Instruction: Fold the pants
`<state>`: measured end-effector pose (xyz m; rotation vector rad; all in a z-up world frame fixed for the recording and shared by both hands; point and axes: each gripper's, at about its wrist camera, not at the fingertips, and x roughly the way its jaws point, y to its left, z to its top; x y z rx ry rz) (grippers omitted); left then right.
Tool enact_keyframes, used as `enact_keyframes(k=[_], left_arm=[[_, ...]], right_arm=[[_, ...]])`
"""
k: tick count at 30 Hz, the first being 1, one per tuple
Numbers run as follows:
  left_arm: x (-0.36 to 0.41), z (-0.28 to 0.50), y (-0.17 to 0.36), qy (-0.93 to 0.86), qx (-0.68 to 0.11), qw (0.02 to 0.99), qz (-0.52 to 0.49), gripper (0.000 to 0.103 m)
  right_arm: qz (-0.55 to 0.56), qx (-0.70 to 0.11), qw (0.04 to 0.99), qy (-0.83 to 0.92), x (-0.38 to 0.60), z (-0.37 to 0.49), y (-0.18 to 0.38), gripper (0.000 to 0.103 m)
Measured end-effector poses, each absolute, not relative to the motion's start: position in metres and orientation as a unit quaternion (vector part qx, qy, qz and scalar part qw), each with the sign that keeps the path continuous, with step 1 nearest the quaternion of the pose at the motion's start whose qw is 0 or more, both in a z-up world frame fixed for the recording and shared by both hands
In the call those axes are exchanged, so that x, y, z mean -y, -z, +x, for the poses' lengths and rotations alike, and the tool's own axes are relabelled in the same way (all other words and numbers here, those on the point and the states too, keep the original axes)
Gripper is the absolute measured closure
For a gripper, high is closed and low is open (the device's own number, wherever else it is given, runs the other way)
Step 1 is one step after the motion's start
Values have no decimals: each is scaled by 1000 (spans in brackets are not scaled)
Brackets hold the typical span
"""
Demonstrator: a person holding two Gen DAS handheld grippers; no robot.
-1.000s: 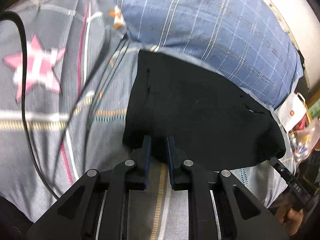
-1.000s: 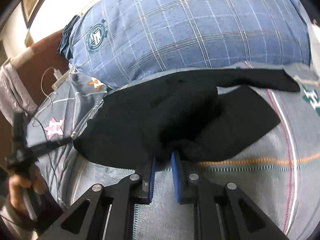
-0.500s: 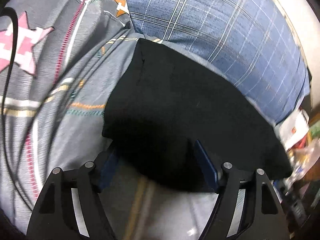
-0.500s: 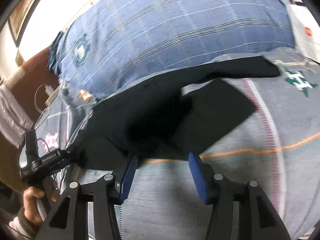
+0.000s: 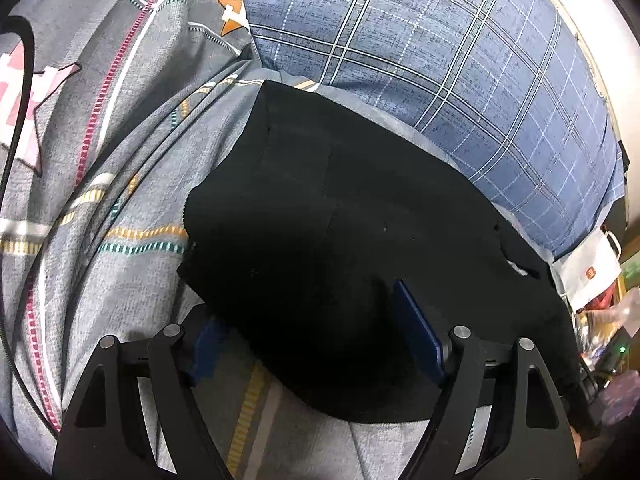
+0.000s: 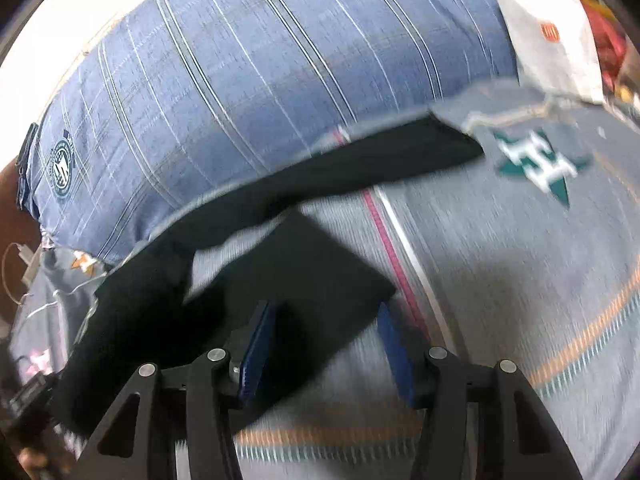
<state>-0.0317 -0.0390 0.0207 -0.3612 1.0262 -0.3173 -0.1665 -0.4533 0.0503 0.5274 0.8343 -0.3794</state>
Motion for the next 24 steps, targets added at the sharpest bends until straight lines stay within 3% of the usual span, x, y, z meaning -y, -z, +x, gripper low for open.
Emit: enact_keyframes(k=[1,2,4,15,20,24], left_arm=[[41,-29,-20,159,-480,845,-174,29],[40,-28,-20,164,-475,846,-178,56],[42,-24,-18,165,-489,839,-171,83],[8,-49,-79,237,-444,845,-179,89],[-11,-59,-38,201,-492,829,-175,89],[-14,-60,-17,184,-517,819,-168,88]], right_arm=[[248,-395,867,173,452,-163,-49,74],[253,-399,867,160,452,-160,-47,95],[270,-382,869,161,456,-166,-53,95],[233,-288,899,234,473,-275,-166,95],[237,-340,868,274,492,-297,-142,95],[228,-427,816,316,505,-286,-97,95]])
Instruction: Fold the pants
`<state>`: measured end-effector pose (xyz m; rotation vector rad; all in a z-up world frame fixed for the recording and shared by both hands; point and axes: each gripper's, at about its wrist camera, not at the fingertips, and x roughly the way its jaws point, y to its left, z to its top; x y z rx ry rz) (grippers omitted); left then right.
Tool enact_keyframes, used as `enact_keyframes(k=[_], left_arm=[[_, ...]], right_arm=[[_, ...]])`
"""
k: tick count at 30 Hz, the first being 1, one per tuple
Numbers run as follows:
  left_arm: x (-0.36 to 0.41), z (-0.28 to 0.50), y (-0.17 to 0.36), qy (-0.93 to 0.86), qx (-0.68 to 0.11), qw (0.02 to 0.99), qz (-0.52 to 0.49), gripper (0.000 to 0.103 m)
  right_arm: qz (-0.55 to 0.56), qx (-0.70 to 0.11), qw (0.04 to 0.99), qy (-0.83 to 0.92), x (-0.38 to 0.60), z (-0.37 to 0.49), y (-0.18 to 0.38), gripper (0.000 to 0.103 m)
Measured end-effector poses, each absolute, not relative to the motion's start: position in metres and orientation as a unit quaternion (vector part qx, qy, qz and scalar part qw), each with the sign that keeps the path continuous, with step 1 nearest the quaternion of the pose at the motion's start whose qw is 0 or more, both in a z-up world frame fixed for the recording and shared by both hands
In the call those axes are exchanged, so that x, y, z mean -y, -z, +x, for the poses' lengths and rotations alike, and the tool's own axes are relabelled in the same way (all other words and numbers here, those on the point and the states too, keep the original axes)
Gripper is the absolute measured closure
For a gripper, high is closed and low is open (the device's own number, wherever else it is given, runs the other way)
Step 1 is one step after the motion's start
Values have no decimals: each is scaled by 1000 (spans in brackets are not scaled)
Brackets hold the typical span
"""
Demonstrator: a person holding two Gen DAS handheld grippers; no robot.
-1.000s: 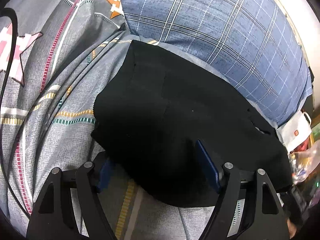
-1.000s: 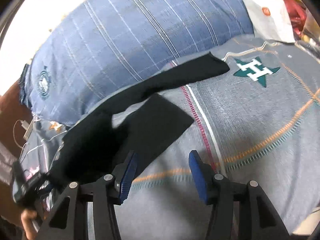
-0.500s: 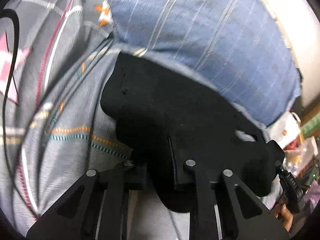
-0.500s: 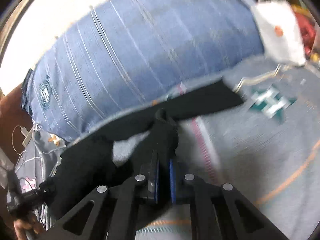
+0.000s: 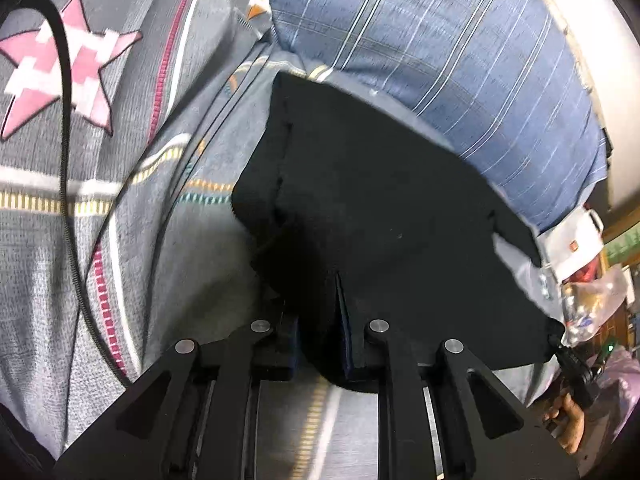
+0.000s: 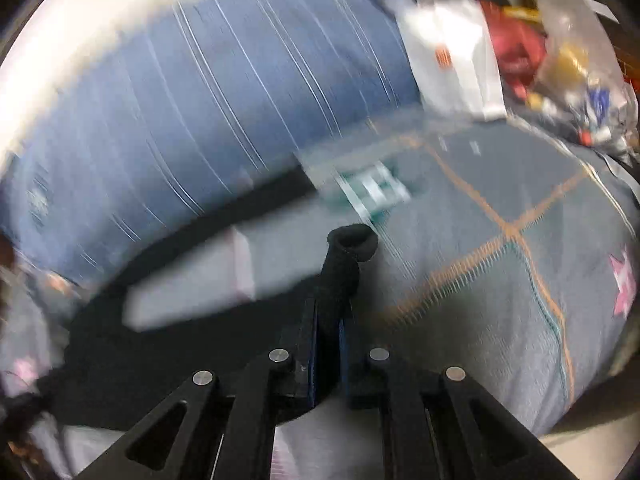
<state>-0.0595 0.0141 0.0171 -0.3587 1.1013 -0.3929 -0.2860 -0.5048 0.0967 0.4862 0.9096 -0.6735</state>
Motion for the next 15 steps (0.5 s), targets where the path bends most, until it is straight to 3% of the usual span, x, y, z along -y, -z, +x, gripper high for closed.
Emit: enact_keyframes(k=[3,5,10,15], left_arm=[[-19,-69,-33,189,-507,825,-164,85],[-24,-73,-40,190,-503,828,-157,84],[-40,-85,-53,155,-494,847,-123,85],[-46,-87,-65,155,-482,855,-115,85]], right_arm=[[246,-413,814,325,506,-297,-99,92],[231,-409,815,340,503,-301,-112,82],[200,-387,838,327,480,-297,-141,77],[207,-376,880,203,437,-262,-144,67]])
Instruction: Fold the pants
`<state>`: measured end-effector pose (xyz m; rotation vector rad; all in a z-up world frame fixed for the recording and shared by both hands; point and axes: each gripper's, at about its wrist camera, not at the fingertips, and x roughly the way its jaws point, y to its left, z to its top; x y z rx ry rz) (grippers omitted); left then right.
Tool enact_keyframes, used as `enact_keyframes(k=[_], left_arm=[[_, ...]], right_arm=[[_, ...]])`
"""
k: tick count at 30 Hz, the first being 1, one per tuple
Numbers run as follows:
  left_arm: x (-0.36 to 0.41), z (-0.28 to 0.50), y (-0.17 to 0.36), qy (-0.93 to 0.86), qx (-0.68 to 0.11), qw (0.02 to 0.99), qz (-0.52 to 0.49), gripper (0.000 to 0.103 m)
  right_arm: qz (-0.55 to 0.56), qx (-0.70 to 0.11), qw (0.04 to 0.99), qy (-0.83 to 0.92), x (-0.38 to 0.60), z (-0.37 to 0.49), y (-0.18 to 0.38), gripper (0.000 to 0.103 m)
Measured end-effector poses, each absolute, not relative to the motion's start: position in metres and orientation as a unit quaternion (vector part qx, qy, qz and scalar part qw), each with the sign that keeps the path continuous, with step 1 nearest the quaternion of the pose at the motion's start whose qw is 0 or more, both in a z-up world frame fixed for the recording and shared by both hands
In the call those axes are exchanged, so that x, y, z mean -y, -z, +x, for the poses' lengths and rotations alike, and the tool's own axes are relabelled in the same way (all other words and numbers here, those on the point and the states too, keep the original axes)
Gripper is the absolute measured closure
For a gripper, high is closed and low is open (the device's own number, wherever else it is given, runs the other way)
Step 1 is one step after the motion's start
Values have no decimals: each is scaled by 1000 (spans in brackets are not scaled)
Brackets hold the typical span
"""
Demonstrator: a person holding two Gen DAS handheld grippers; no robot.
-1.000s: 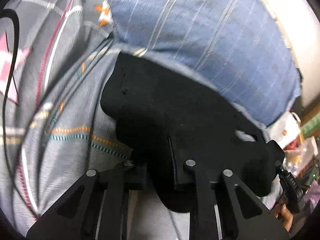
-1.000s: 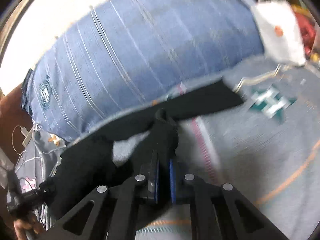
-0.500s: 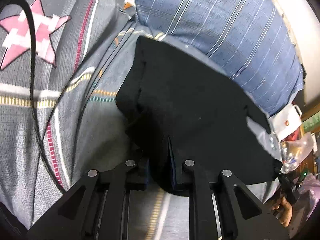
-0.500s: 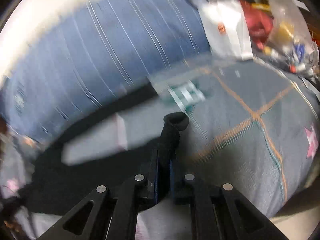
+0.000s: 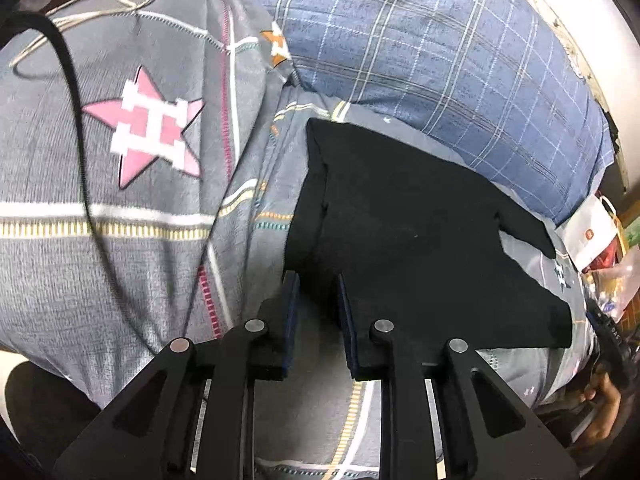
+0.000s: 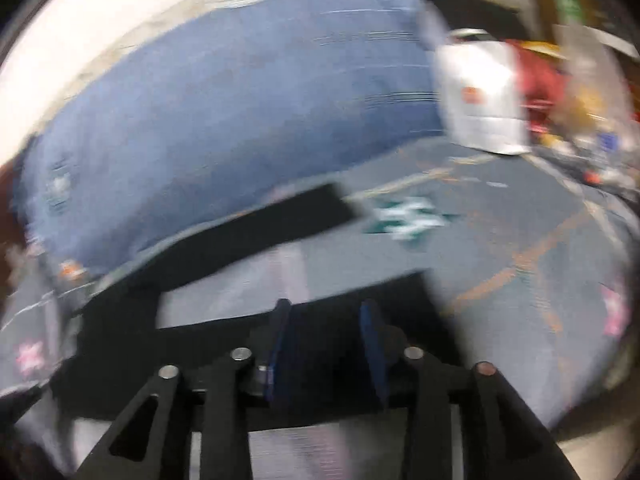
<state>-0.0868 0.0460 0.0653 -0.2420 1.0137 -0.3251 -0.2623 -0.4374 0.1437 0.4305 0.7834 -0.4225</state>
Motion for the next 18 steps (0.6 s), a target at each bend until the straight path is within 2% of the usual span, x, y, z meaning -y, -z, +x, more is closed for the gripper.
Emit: enact_keyframes(k=[3,5,7,18], left_arm=[[-37,-86,-70,163,-479,854,-124,78],[-26,-87,-71,182,-478,849,-130,60],[-17,-88,-69,191,-475,850,-129,53],[16,-66,-24,162,-484,857,-68,53]], right_arm=[[210,-385,891,121,398,-234,-129,66],[207,-399,890,76,368,-217,-116,66],[197,-410,889,39,341,-201,-103,67],[153,-487,858,-61,267,-140,-40,66]])
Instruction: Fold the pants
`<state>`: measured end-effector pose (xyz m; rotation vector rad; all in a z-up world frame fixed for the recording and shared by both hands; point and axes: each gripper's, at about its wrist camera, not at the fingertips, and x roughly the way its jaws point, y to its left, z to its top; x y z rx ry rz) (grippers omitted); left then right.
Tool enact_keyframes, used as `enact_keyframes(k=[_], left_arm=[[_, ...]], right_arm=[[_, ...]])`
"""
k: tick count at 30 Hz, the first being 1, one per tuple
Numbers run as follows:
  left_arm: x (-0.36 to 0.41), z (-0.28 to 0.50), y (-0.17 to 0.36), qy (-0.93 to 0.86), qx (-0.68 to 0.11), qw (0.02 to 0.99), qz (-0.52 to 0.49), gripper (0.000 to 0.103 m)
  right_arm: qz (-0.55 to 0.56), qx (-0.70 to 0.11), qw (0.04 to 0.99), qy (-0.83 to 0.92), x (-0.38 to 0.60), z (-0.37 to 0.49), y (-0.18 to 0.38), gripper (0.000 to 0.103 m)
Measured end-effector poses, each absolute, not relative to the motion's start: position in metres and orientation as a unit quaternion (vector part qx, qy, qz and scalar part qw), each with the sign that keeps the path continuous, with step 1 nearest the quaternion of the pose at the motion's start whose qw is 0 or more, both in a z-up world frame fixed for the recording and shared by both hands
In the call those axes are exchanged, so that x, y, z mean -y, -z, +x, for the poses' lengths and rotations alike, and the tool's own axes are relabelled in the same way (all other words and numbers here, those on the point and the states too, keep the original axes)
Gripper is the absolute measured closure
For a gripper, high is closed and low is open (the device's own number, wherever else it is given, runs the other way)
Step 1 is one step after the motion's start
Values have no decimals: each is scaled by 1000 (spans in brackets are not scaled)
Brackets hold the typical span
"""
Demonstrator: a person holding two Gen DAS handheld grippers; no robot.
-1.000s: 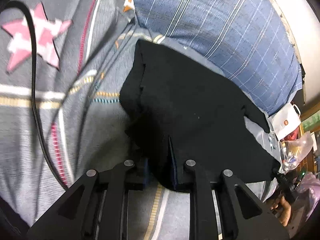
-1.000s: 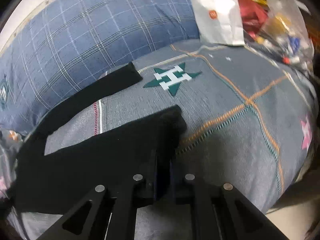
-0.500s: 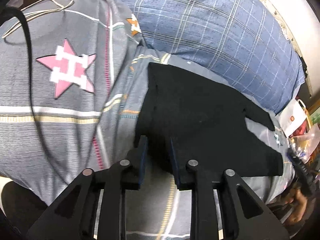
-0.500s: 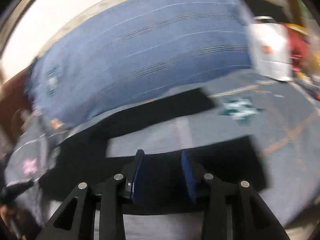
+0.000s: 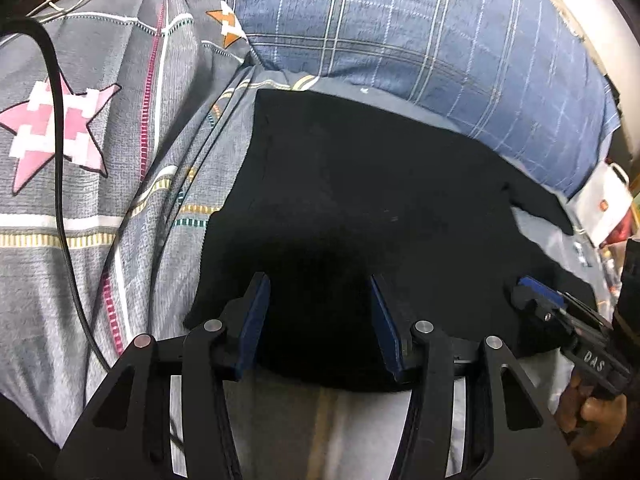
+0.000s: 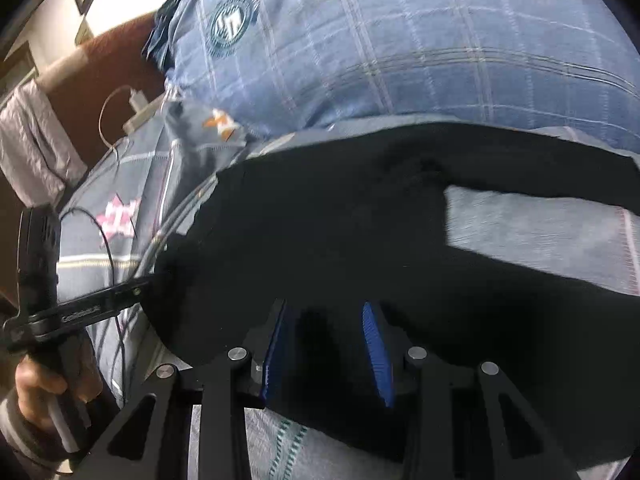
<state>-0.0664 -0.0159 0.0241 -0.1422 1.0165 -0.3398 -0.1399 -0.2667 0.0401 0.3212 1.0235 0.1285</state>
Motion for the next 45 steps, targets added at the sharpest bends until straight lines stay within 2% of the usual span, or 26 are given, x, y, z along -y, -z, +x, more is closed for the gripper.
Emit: enact_keyframes(k=[14,15,17,19,28,35,40,43,45], left_arm=[[30,-42,-45,166,-468,868,-1,52],[32,-38,-47,170,-467,868,7,50],[34,-31,-51,181,-464,867,14,36],[37,-22,-57,194,-458,867,19,33],[61,68,-70,299,-478,824,60,33],[89,123,-48,330,-516,773,167,33],[109,139,-24,351,-523,746,218,32],[116,147,-22,366,-527,740,201,31],[119,151,-19,367,-533,738,190,30]], right_arm=[[115,-477,868,-72,290,-105,-69,63],[107,-475,870,-74,295,-99,-72,62],[91,-473,873,-76,301,-88,-76,57],[63,-475,874,-80,308,-73,-78,55],[-54,-493,855,-151,330,10,-70,54],[-129,-526,812,-218,328,60,-42,48],[-131,-567,775,-246,336,81,-16,45],[-107,-592,761,-242,342,89,-3,45],[-97,-588,768,-235,341,88,-4,59]])
